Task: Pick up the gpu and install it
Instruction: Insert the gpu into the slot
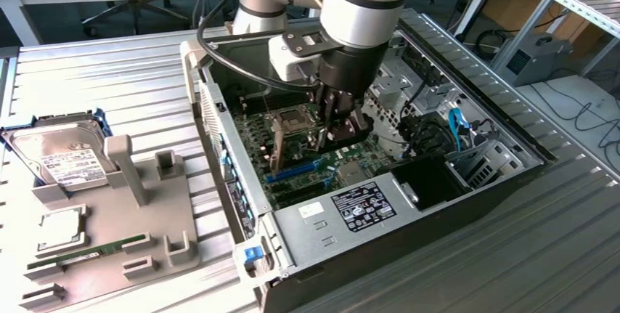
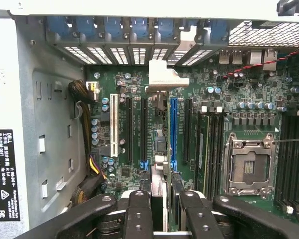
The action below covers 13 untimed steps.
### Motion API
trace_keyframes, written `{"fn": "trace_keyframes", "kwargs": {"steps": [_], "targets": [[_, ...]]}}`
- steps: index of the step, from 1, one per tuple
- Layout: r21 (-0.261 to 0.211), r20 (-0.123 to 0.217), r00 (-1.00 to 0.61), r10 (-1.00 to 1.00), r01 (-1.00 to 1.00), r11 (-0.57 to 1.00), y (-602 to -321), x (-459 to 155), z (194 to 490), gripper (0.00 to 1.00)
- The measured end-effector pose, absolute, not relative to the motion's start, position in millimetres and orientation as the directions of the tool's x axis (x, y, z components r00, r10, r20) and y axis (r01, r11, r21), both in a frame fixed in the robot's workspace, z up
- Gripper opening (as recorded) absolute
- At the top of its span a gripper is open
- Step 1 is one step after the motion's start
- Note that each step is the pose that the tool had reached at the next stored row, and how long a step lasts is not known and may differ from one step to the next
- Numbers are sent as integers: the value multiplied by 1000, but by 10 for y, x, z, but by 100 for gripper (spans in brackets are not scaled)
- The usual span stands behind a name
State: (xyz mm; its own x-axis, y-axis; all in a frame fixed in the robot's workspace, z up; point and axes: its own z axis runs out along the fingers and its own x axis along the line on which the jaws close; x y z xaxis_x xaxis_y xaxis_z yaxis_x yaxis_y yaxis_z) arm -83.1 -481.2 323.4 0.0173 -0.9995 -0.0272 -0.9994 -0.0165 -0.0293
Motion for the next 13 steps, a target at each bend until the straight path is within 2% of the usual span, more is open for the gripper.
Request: {"fn": "trace_keyframes", "kwargs": {"steps": [13], "targets": [[-29, -27, 17, -999, -999, -16, -4714, -835, 3229, 27]]}}
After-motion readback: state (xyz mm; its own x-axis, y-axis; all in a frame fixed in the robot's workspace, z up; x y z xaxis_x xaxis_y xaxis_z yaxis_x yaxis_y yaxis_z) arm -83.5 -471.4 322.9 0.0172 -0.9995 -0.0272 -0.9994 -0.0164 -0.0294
